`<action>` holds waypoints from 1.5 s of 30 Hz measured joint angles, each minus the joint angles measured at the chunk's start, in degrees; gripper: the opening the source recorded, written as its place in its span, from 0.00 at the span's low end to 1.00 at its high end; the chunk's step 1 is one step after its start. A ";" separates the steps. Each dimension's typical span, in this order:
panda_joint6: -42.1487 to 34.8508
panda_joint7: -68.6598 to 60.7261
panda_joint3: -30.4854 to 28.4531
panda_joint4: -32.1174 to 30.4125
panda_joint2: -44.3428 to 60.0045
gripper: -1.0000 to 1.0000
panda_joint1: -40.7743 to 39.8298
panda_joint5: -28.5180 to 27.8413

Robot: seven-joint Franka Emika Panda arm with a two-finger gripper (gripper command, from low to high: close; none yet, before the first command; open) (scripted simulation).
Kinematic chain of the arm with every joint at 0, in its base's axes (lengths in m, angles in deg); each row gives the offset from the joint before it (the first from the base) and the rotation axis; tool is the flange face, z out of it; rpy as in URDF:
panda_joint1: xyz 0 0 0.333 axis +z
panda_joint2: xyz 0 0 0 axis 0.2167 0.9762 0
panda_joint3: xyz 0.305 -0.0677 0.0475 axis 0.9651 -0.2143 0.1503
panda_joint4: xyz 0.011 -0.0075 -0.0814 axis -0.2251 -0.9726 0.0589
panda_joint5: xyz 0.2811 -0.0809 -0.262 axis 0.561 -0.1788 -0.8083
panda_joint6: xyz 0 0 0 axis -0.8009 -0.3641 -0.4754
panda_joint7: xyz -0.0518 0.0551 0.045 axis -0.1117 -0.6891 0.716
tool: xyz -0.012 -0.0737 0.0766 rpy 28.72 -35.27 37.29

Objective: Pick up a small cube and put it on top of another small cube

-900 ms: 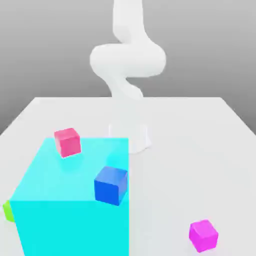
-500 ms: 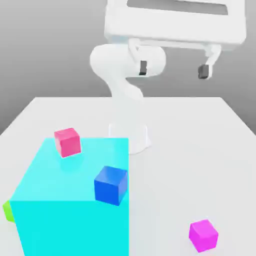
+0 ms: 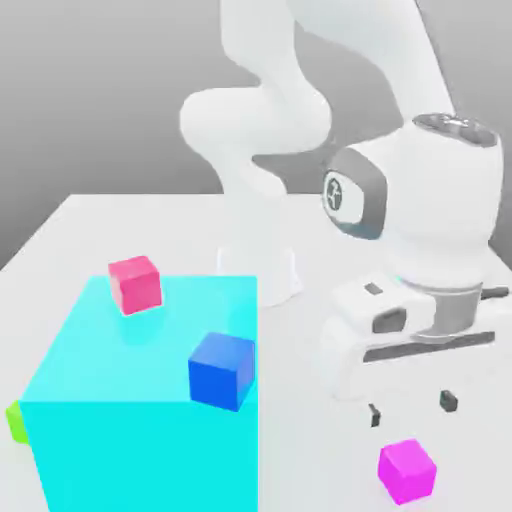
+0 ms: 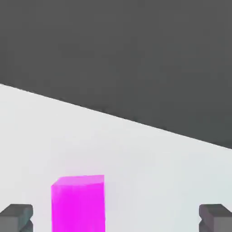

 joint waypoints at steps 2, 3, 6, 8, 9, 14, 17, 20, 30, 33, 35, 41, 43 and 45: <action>2.75 1.16 -1.00 0.53 4.14 0.50 1.11 -1.45; 4.28 1.84 -1.86 0.94 6.23 0.50 1.84 -2.35; 7.35 3.03 -3.91 1.79 10.24 0.00 3.59 -3.92; 7.36 3.04 -3.91 1.79 10.24 0.00 3.58 -3.93; 7.38 3.06 -3.90 1.79 10.24 0.00 3.57 -3.95; 5.33 2.08 -2.66 1.17 7.59 0.00 2.64 -2.62; 0.93 0.74 -1.20 0.03 1.97 0.00 0.90 0.44; -2.27 2.63 -2.52 -0.34 -3.83 0.00 -0.47 1.43; -13.66 11.07 -7.32 -1.62 -23.89 0.00 -6.91 0.87; -19.70 13.67 -9.83 -2.48 -30.06 0.00 -10.18 1.85; -23.78 15.35 -11.63 -3.07 -34.23 0.00 -12.40 2.68; -36.26 19.84 -17.76 -4.90 -44.53 0.00 -19.27 6.10; -35.91 20.09 -19.14 -6.42 -43.03 0.00 -20.43 6.91; -32.08 20.07 -19.56 -8.99 -41.09 0.00 -20.81 7.13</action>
